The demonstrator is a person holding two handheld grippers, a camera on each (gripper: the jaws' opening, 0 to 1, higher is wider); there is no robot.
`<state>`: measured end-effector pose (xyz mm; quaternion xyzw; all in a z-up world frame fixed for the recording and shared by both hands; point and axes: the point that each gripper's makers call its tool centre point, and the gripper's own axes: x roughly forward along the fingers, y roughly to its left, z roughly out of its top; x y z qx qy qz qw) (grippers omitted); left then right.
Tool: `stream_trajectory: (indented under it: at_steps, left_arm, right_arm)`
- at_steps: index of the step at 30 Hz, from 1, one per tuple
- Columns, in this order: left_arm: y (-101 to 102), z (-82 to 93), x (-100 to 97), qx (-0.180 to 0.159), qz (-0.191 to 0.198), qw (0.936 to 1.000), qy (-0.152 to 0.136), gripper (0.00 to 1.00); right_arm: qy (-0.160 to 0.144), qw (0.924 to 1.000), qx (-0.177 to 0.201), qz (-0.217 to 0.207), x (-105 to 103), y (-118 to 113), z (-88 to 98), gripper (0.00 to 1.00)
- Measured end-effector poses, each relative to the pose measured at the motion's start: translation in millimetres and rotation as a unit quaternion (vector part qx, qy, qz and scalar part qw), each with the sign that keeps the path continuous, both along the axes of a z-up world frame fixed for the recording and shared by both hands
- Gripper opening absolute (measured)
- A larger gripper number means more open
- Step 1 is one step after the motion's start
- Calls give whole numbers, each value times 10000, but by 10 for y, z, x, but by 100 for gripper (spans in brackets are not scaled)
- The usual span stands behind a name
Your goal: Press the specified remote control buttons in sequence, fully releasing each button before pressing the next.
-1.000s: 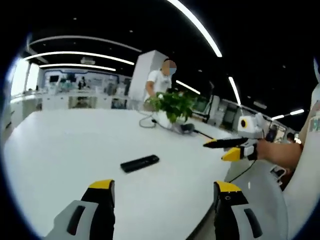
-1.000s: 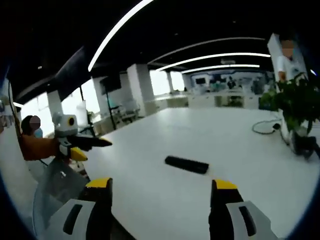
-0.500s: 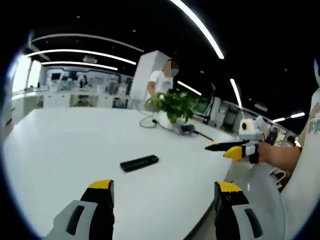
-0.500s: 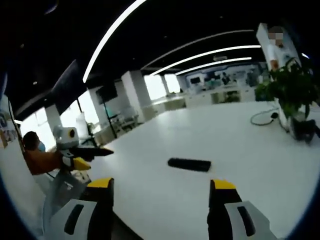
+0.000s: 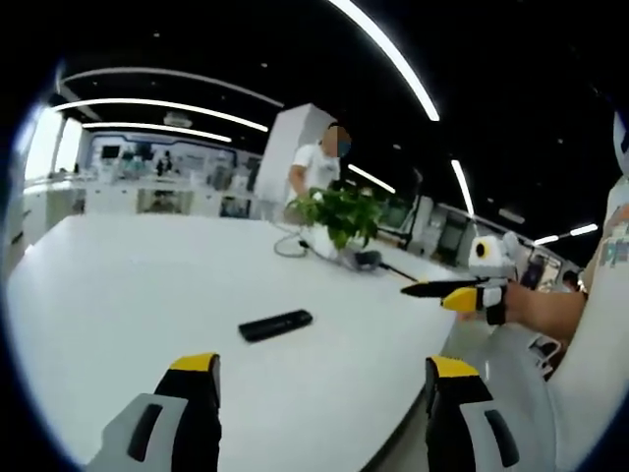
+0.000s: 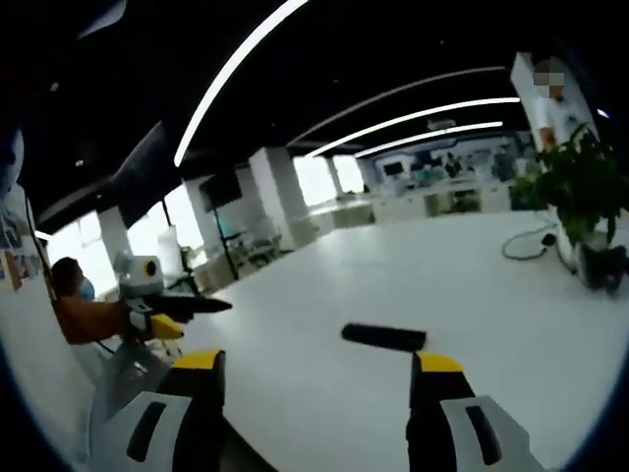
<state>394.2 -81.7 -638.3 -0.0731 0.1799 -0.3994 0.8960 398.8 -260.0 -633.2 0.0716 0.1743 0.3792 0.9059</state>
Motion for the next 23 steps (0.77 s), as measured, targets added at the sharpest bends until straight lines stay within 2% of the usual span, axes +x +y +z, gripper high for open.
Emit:
stream_trajectory:
  at_steps: [4,6,13,18,23]
  left_arm:
    - [9,48,-18,-55,-6,9999,-107,88]
    - [0,44,-31,21,-57,9999,-152,88]
    - [7,-8,-61,151,-176,9996,-133,88]
    - [50,-14,-62,188,-203,9995,-147,88]
    - [75,-92,-83,559,-346,9974,-280,88]
  right_arm:
    - [-116,9999,-14,30,-10,2,26,74]
    - [-235,9995,-227,54,-7,-10,8,73]
    - [-185,9989,-365,221,-49,26,-40,71]
    - [-283,9953,-825,418,-78,53,-115,69]
    - [-477,9901,-1184,575,-84,91,-134,70]
